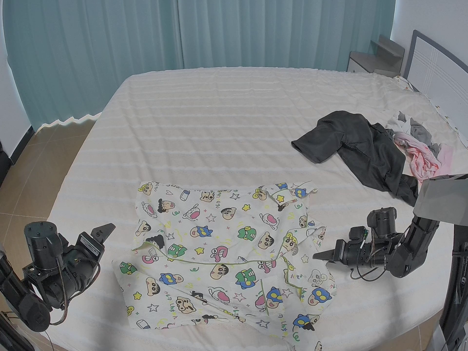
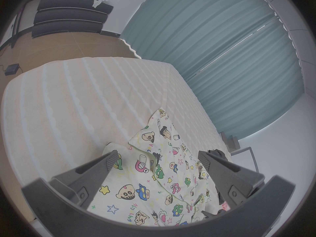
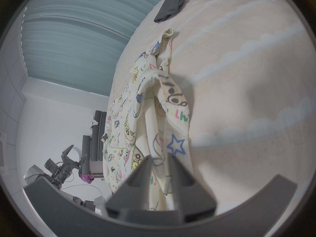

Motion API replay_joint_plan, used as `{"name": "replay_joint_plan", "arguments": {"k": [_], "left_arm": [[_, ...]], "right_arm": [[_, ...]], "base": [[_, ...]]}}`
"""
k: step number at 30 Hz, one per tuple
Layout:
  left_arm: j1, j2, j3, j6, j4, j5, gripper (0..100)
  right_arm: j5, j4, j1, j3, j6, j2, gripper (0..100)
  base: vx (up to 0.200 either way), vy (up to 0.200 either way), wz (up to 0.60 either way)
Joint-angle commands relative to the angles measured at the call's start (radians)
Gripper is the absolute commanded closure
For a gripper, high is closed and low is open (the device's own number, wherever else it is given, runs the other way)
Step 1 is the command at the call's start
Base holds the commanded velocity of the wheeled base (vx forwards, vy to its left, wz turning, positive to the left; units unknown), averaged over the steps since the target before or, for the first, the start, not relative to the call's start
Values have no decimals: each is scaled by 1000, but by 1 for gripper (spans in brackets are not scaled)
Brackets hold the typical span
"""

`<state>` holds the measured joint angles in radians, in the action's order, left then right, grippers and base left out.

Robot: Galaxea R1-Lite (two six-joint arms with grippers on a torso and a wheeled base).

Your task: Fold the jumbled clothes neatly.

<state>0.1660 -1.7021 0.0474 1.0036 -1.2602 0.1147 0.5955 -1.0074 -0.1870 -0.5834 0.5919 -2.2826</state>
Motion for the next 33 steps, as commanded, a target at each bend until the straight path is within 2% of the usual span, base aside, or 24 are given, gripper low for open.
{"name": "replay_joint_plan", "arguments": {"k": [1,4,12,18,19,20,23,26,30,31,33], "left_arm": [[20,19,-26,1,-1,7,0],[23,30,-38,1,-2,8,0],[27,75,-41,6,10,10,0],[60,78,-41,32,53,11,0],[67,84,-41,36,64,11,0],[70,87,-41,38,68,11,0],[81,114,-41,53,82,11,0],[96,133,-41,56,105,11,0],[110,148,-41,59,133,10,0],[112,148,-41,59,133,10,0],[113,148,-40,59,133,10,0]], "right_arm": [[-49,1,-6,7,2,52,100],[-114,1,-8,22,-1,98,100],[-146,4,-25,102,-7,248,100],[-226,49,-114,131,-76,371,100],[-264,89,-144,135,-116,394,100],[-280,101,-154,135,-127,399,100],[-381,168,-207,129,-170,388,100],[-395,164,-192,122,-164,354,100],[-359,170,-97,129,-155,341,100],[-335,173,-72,131,-153,327,0],[-306,173,-29,129,-153,301,0]], "base": [[0,0,0],[0,0,0],[0,0,0],[0,0,0],[0,0,0],[0,0,0],[0,0,0],[0,0,0],[0,0,0],[0,0,0],[0,0,0]]}}
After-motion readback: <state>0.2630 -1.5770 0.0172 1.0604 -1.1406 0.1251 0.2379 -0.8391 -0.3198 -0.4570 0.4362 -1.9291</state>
